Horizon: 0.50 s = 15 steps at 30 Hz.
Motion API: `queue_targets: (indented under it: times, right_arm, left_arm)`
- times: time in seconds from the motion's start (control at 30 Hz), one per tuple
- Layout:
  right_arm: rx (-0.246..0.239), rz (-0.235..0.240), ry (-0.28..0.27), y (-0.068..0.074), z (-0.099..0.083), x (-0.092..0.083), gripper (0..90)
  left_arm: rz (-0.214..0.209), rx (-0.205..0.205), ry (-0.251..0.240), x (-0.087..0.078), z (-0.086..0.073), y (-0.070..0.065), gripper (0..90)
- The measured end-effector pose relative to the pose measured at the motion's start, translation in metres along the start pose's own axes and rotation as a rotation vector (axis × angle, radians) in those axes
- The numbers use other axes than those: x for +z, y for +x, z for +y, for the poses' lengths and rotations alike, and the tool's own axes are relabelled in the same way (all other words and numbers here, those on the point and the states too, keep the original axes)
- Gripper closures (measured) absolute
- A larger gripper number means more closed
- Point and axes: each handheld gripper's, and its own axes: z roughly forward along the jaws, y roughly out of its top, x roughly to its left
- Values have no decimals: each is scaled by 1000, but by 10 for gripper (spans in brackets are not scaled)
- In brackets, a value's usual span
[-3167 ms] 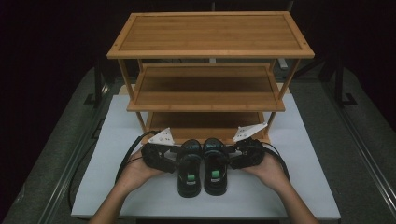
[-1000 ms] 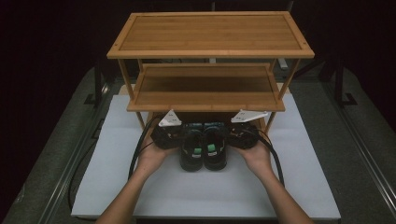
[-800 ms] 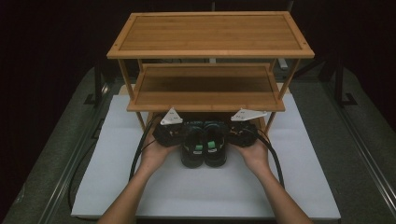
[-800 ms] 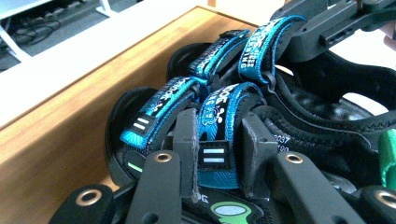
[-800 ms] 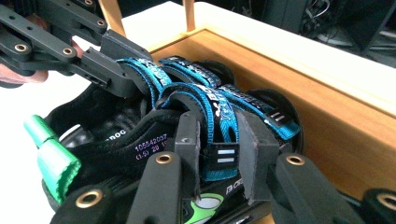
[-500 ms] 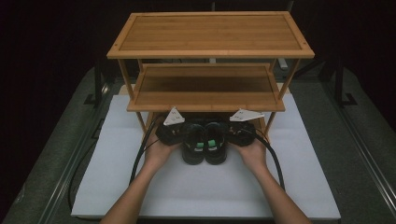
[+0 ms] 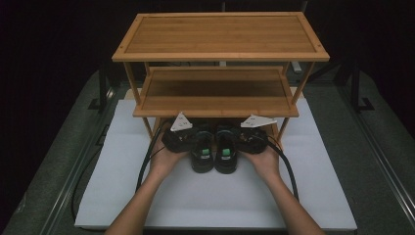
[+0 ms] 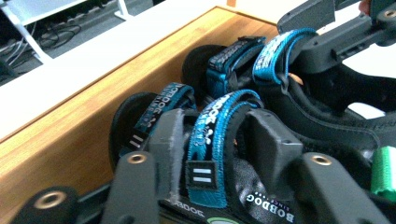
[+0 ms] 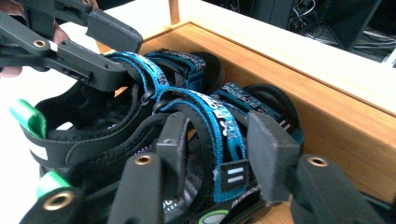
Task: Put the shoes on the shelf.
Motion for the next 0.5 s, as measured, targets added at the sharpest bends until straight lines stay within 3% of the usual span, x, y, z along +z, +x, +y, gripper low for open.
queue_targets:
  times: [0.2, 0.5]
  right_arm:
    - [8, -8, 6, 0, 1, -4, 443]
    - [11, 31, -11, 4, 3, -27, 405]
  left_arm:
    - [2, 0, 2, -8, 2, -3, 412]
    - [-32, -17, -9, -30, -3, -10, 355]
